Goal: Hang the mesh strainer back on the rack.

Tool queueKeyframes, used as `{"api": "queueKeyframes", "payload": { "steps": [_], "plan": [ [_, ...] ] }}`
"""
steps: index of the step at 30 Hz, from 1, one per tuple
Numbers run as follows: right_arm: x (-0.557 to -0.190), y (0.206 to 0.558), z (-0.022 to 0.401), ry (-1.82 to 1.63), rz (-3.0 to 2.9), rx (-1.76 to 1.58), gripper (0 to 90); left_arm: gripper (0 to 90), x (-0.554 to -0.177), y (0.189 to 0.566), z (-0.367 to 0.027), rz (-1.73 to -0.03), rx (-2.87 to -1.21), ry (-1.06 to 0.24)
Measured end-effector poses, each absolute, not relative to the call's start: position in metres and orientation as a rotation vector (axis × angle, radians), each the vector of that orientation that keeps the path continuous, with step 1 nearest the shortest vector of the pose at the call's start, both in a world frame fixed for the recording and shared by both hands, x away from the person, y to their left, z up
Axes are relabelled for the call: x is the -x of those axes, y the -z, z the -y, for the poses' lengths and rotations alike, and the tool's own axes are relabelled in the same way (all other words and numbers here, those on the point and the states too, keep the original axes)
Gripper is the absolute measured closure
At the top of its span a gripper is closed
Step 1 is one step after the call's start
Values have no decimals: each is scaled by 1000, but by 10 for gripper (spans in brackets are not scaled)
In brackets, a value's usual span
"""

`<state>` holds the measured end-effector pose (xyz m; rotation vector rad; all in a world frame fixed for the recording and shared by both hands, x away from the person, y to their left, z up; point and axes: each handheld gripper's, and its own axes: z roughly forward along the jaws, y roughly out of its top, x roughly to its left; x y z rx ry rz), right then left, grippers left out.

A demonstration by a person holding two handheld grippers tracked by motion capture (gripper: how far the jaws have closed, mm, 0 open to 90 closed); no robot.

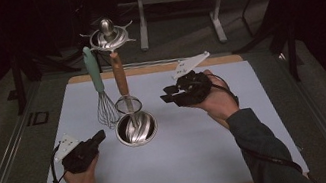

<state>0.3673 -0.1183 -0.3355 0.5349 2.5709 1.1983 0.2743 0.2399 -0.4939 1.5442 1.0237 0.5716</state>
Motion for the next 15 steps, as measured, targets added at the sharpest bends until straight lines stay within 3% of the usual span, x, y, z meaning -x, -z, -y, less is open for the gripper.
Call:
{"api": "queueKeyframes", "payload": {
  "steps": [15],
  "plan": [
    [-362,380,133,-1156,-2572,-658,693,900,-268,448,-233,-927,-1451,-602]
  ]
}}
